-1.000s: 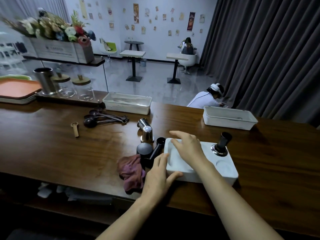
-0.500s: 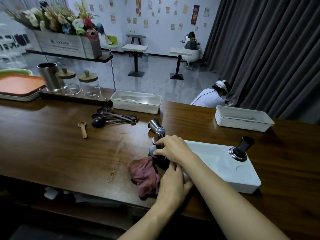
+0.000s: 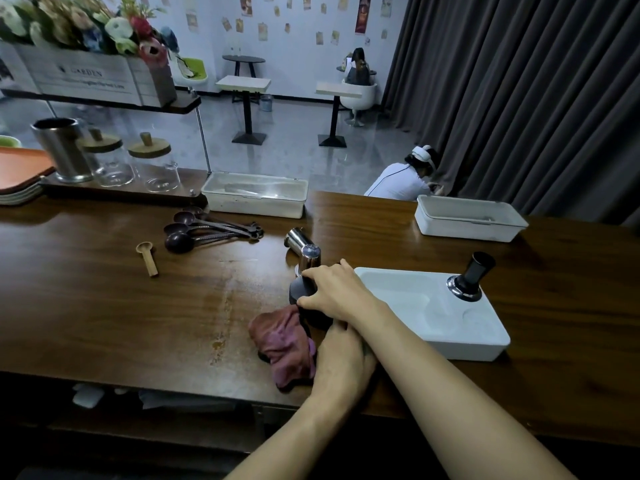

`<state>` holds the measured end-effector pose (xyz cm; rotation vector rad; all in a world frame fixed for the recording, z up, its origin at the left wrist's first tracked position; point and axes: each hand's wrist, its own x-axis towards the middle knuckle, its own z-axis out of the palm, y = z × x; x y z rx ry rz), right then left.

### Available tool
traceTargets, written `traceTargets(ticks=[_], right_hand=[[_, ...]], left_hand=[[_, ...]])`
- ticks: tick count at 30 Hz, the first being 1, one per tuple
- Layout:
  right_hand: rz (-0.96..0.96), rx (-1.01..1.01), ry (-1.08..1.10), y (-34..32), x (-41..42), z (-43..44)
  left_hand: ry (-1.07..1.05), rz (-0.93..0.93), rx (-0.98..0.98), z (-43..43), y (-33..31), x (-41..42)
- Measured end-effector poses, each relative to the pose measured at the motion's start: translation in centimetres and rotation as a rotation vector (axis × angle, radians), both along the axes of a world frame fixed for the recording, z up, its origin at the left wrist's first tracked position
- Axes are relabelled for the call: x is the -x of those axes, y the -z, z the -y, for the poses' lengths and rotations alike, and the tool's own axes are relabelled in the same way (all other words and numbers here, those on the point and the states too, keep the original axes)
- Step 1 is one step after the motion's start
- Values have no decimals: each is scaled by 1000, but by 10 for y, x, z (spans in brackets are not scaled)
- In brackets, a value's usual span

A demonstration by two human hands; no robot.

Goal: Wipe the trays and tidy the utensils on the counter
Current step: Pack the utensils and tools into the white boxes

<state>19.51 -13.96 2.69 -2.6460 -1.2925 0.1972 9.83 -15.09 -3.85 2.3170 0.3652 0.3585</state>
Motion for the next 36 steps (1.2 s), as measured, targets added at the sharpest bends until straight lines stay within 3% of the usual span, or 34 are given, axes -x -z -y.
traceTargets(ticks=[6,10,16,21,36], right_hand=[[-34,-345,162,-30,2,44],[-48,-443,306,-43,2,105],[-16,-445,506,-21,-3,208],[8,-467,535,-9,-10,257],[-1,-349,490,-6,-25,277]], left_hand=[[-20,57,48,-1,6,3],[-31,95,28,0,7,4],[-77,87,9,4,3,5],[-92,88,10,7,0,8],[-153,73,-21,15,-1,9]])
